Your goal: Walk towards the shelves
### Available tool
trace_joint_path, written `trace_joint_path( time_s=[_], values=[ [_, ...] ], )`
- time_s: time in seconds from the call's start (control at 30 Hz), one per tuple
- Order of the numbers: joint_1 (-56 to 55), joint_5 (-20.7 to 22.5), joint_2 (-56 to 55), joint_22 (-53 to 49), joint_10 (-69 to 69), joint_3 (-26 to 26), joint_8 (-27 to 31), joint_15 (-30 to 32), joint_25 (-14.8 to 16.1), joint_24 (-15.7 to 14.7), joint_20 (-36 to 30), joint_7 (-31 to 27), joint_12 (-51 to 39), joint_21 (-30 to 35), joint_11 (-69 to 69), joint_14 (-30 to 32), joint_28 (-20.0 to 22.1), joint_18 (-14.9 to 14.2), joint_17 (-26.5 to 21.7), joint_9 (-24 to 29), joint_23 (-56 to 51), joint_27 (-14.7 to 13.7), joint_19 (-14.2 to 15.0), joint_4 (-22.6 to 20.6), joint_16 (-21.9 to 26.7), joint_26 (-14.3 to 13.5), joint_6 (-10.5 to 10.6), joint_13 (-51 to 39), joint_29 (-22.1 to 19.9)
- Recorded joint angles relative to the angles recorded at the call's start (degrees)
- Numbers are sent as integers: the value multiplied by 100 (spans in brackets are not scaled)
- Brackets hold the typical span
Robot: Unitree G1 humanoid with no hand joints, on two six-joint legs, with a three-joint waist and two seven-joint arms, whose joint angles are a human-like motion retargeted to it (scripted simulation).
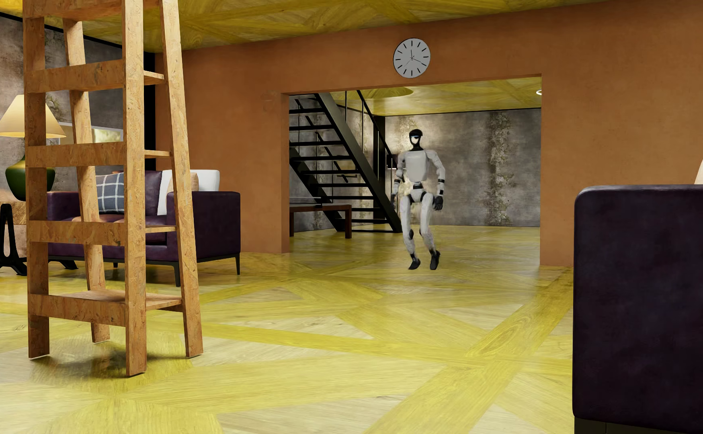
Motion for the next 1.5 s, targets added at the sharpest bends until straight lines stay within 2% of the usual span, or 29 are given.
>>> trace_joint_path(
  time_s=[0.03,0.07,0.13,0.17,0.2,0.23,0.27,0.33,0.4,0.47,0.6,0.67,0.7,0.73,0.8,0.83,0.87,0.97,1.03,1.07,1.1,1.17,1.2,1.23,1.27,1.33,1.37,1.43,1.5],
  values=[
    [-380,-82,587,42,-1135,358,0,30,0,0,-317,0,176,-142,-352,252,0,0,-66,2,-394,0,0,-54,93,0,-29,-215,0],
    [-681,-168,1114,57,-2212,676,0,-61,0,0,-431,0,366,-339,-631,-26,0,0,-147,-5,-750,0,0,-63,152,0,-52,-451,0],
    [-1190,-352,1973,61,-3401,1204,0,-393,0,0,-570,0,690,-586,-904,-2325,0,0,-330,-82,-1238,0,0,9,287,0,-119,-939,0],
    [-1430,-527,2277,140,-3352,1510,0,-383,0,0,-615,0,793,-790,-879,-2974,0,0,-388,-89,-1350,0,0,108,325,0,-158,-1090,0],
    [-1621,-756,2483,294,-3263,1824,0,-59,0,0,-611,0,856,-970,-717,-2555,0,0,-415,-74,-1343,0,0,180,311,0,-181,-1141,0],
    [-1792,-958,2559,450,-2991,1989,0,684,0,0,-573,0,907,-1010,-387,-1347,0,0,-408,-96,-1226,0,0,167,260,0,-211,-1090,0],
    [-2105,-1298,2385,644,-2523,1987,0,2004,0,0,-506,0,992,-992,164,362,0,0,-321,-246,-1053,0,0,-40,179,0,-430,-1002,0],
    [-1520,-1262,1574,753,-1823,1265,0,3000,0,0,-627,0,671,-692,2195,215,0,0,-99,-147,-313,0,0,-518,121,0,-522,-667,0],
    [-246,-1075,392,413,-2239,487,0,1643,0,0,-316,0,225,-54,3860,-416,0,0,49,-40,435,0,0,-873,82,0,-462,-320,0],
    [1200,-760,-754,-207,-2962,-309,0,591,0,0,230,0,-276,516,3915,-1236,0,0,104,-2,1167,0,0,-889,93,0,-234,175,0],
    [3148,-760,-2196,-1755,-3771,-1636,0,709,0,0,1558,0,-1273,753,363,-2894,0,0,7,-167,1949,0,0,-349,264,0,78,1197,0],
    [3558,-866,-2561,-2464,-3732,-2102,0,1186,0,0,2037,0,-1575,441,-1756,-3097,0,0,-48,-391,2078,0,0,-123,480,0,111,1547,0],
    [3777,-896,-2739,-2631,-3581,-2306,0,1029,0,0,2244,0,-1625,381,-1581,-2944,0,0,-87,-428,2174,0,0,70,541,0,122,1649,0],
    [3956,-847,-2840,-2653,-3242,-2473,0,691,0,0,2377,0,-1587,335,-344,-2554,0,0,-124,-432,2295,0,0,267,537,0,167,1705,0],
    [3668,-417,-3011,-2321,-1657,-2395,0,967,0,0,2324,0,-1350,366,998,-888,0,0,-165,-480,2597,0,0,653,339,0,473,1610,0],
    [3315,-176,-2660,-1999,-500,-2219,0,647,0,0,2045,0,-1202,454,1340,-123,0,0,-145,-375,2666,0,0,713,252,0,506,1433,0],
    [2787,35,-2177,-1615,890,-2047,0,317,0,0,1611,0,-1163,455,1391,74,0,0,-99,-280,2496,0,0,709,181,0,516,1289,0],
    [1096,171,-430,-265,1354,-820,0,364,0,0,817,0,-647,167,359,-323,0,0,127,-142,1091,0,0,186,-111,0,76,714,0],
    [248,22,553,436,-568,-115,0,461,0,0,-113,0,-238,-31,-232,472,0,0,130,-122,-46,0,0,-41,-77,0,-143,259,0],
    [-21,-67,991,606,-1752,192,0,401,0,0,-308,0,27,-222,-445,500,0,0,109,-124,-621,0,0,-52,-65,0,-194,49,0],
    [-234,-126,1365,733,-2759,450,0,268,0,0,-470,0,273,-401,-601,-299,0,0,60,-163,-1094,0,0,10,-47,0,-203,-177,0],
    [-655,-264,1846,771,-3400,973,0,45,0,0,-691,0,658,-741,-600,-2847,0,0,-69,-242,-1697,0,0,241,31,0,-154,-605,0],
    [-782,-366,2113,795,-3347,1238,0,122,0,0,-736,0,796,-930,-533,-3022,0,0,-102,-232,-1843,0,0,306,72,0,-140,-678,0],
    [-890,-470,2362,866,-3274,1386,0,431,0,0,-806,0,911,-1075,-383,-2367,0,0,-98,-252,-1847,0,0,227,106,0,-164,-635,0],
    [-998,-640,2510,917,-3263,1530,0,961,0,0,-603,0,1077,-1259,-165,-951,0,0,-99,-379,-1831,0,0,50,92,0,-220,-491,0],
    [-938,-1028,1860,1109,-2358,1228,0,2582,0,0,-661,0,984,-925,1784,109,0,0,80,-380,-1035,0,0,-489,51,0,-516,-285,0],
    [-617,-1133,1357,1133,-2182,1083,0,2684,0,0,-570,0,781,-645,2846,79,0,0,145,-267,-495,0,0,-737,29,0,-586,-254,0],
    [443,-1082,189,792,-2518,558,0,1228,0,0,-371,0,193,141,4230,-525,0,0,215,-97,632,0,0,-1021,16,0,-560,-276,0],
    [1578,-717,-684,126,-3040,-264,0,341,0,0,-9,0,-368,554,3816,-1349,0,0,188,-108,1296,0,0,-804,33,0,-262,100,0]
  ],
)
